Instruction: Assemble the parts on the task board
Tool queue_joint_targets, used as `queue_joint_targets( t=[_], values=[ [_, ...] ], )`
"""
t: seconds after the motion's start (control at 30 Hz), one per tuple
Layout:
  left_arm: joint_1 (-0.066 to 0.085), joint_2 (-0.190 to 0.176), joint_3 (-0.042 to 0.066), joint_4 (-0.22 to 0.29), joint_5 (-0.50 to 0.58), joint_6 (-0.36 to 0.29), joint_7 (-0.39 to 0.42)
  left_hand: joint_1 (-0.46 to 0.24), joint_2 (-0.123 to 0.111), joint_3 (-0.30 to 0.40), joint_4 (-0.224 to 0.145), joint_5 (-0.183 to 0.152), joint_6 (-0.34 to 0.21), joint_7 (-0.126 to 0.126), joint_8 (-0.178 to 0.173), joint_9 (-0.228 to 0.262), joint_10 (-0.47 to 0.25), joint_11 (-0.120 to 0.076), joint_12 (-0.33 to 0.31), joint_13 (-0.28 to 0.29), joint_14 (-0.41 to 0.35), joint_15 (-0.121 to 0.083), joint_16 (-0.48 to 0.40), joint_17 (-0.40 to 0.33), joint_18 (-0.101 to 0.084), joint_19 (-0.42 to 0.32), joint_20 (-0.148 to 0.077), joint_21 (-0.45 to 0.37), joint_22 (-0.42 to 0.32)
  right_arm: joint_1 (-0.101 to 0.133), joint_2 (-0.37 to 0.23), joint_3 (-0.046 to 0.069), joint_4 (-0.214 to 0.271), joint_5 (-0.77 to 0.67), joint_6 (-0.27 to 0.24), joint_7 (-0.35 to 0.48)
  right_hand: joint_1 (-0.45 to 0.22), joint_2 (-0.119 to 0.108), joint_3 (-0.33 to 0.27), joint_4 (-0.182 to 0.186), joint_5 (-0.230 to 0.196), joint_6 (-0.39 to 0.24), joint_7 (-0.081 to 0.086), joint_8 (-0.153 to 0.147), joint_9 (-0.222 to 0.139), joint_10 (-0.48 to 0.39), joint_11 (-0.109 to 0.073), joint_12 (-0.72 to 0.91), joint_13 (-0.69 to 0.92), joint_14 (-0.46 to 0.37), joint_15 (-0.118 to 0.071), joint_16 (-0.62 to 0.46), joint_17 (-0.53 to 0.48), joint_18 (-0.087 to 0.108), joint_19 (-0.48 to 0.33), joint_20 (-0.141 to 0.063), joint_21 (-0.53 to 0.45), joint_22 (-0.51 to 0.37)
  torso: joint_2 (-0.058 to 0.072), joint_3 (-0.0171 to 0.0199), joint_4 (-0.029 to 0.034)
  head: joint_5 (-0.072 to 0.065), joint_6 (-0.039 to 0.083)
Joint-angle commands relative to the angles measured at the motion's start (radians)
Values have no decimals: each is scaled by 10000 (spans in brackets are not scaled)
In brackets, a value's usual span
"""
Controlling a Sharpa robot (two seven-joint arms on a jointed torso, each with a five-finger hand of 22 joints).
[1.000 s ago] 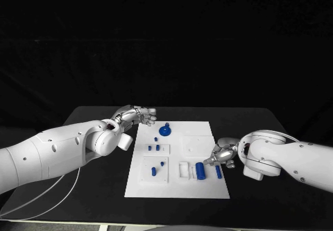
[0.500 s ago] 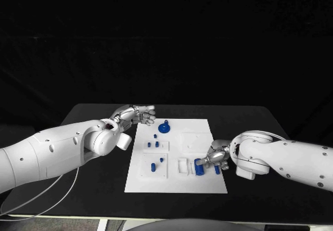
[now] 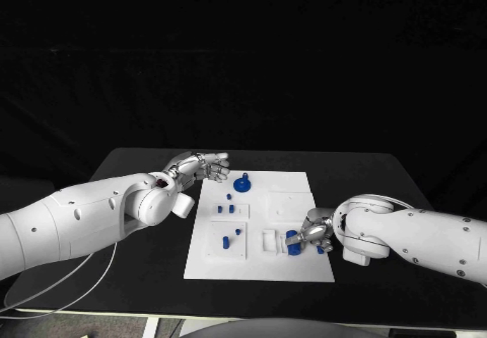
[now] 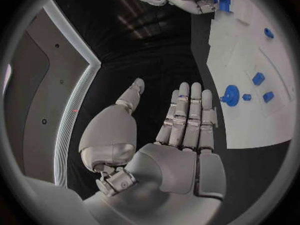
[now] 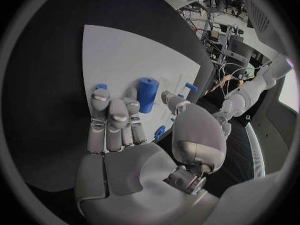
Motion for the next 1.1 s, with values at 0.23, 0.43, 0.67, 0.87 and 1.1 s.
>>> queue_joint_targets(
  t=[0.23, 0.43, 0.67, 0.87, 1.1],
  values=[
    [3, 0, 9, 25, 12, -2, -4, -103, 6, -4, 5, -30, -93, 11, -43, -16, -86, 6, -54, -19, -71, 30, -59, 20, 164, 70, 33, -41, -15, -144, 206, -26, -109, -224, 49, 52, 158, 378, -26, 13, -46, 28, 14, -113, -17, -11, -50, -22, 51, -9, -55, -4, 35, 473, -34, -51, 47, 179, 51, -1, -1, 103, -34],
    [3, -13, 9, 11, 12, -43, -45, -59, 51, 35, -12, -27, -105, 14, -45, -18, -96, 9, -50, -27, -69, 31, -69, 34, 173, 76, 36, -45, -10, -183, 266, -28, -183, -252, -60, 140, 584, 725, 227, -175, -47, 32, 31, -233, -78, 7, -34, -48, 88, 3, -37, -25, 56, 473, -57, -59, 75, 178, 59, -1, -6, 109, -36],
    [3, -24, 9, -6, 12, -33, -55, -37, 79, 56, -22, -25, -112, 18, -46, -19, -102, 12, -47, -32, -67, 33, -77, 45, 176, 79, 40, -48, -5, -184, 242, -31, -156, -298, -169, 195, 878, 918, 600, -335, -47, 181, 16, -285, -122, 47, -45, -75, 123, 23, -44, -51, 73, 473, -79, -24, 101, 178, 78, 1, -9, 113, -40],
    [3, -25, 8, -28, 12, -35, -51, -32, 90, 61, -24, -25, -112, 19, -46, -19, -102, 13, -45, -34, -66, 34, -79, 49, 176, 80, 42, -49, -4, -183, 198, -31, -134, -283, -330, 252, 1014, 938, 1047, -523, -48, 337, 0, -330, -170, 119, -59, -109, 143, 44, -50, -74, 87, 473, -77, 40, 136, 177, 96, 7, -10, 124, -47],
    [3, -5, 8, -67, 12, -30, -81, 26, 121, 90, -60, -21, -125, 23, -49, -22, -112, 16, -44, -42, -63, 34, -89, 62, 180, 82, 44, -51, 3, -167, 6, -27, -44, 856, -903, 563, 696, 895, 1269, -591, -49, 585, -36, -425, -314, 279, -92, -167, 161, 81, -74, -99, 107, 473, -47, 120, 202, 168, 103, 9, -20, 109, -21]
  ],
)
